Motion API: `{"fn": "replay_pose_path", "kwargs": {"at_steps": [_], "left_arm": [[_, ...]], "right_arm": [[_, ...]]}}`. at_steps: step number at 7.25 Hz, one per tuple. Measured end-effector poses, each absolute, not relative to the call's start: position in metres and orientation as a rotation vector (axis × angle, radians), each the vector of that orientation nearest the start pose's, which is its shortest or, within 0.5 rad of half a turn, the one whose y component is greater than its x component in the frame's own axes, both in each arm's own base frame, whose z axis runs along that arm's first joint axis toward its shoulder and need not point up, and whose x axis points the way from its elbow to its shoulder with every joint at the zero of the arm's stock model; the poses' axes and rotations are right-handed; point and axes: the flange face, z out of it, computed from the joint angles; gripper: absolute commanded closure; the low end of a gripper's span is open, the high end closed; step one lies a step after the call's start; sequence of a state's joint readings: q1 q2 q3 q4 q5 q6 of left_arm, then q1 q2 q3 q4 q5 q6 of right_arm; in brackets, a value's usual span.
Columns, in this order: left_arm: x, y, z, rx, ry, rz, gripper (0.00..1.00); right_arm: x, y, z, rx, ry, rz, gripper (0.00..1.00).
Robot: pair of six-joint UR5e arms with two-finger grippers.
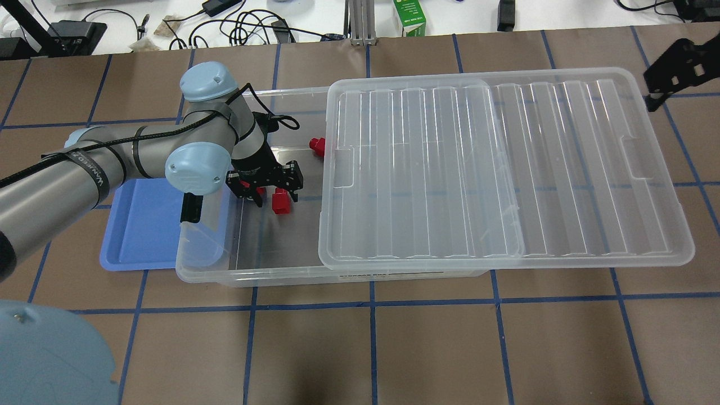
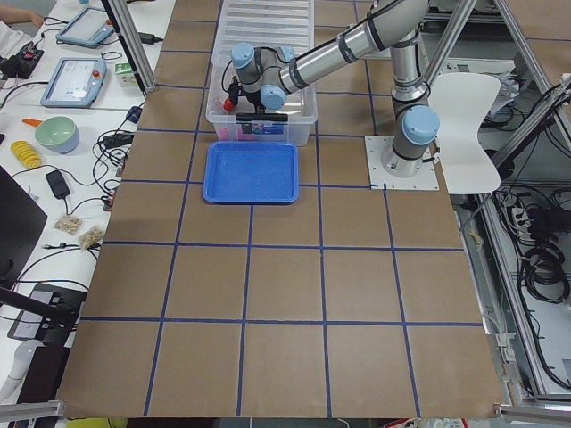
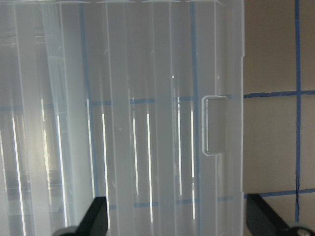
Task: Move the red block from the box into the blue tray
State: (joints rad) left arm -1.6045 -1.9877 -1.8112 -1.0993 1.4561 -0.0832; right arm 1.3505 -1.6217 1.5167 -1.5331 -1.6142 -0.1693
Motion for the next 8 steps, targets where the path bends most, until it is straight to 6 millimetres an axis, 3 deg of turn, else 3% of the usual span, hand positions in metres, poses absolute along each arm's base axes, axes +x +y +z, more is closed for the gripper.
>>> {"fn": "replay_pose_path", "kwargs": {"at_steps": [1,2,3,6,8], "left_arm": [[-0.163,-0.558,0.190,-0.102,3.225,0.321,0.40],[-0.163,-0.559,0.186,-0.112,3.223,0.323,0.88],[-0.163,-0.561,0.183,-0.124,3.222,0.320,1.00],[-0.162,-0.569,0.185,-0.130,3.225,0.280,1.00],[-0.160,-0.579,0.211,-0.135,3.227,0.229,1.00]], "right_arm": [[0.060,-0.500,0.532,0.109,3.188,-0.086,0.00],[0.091,-0.506,0.526,0.121,3.185,-0.077,0.00],[0.111,-0.511,0.521,0.120,3.184,-0.077,0.00],[0.124,-0.515,0.515,0.100,3.182,-0.091,0.00],[0.125,-0.515,0.514,0.095,3.182,-0.093,0.00]]}}
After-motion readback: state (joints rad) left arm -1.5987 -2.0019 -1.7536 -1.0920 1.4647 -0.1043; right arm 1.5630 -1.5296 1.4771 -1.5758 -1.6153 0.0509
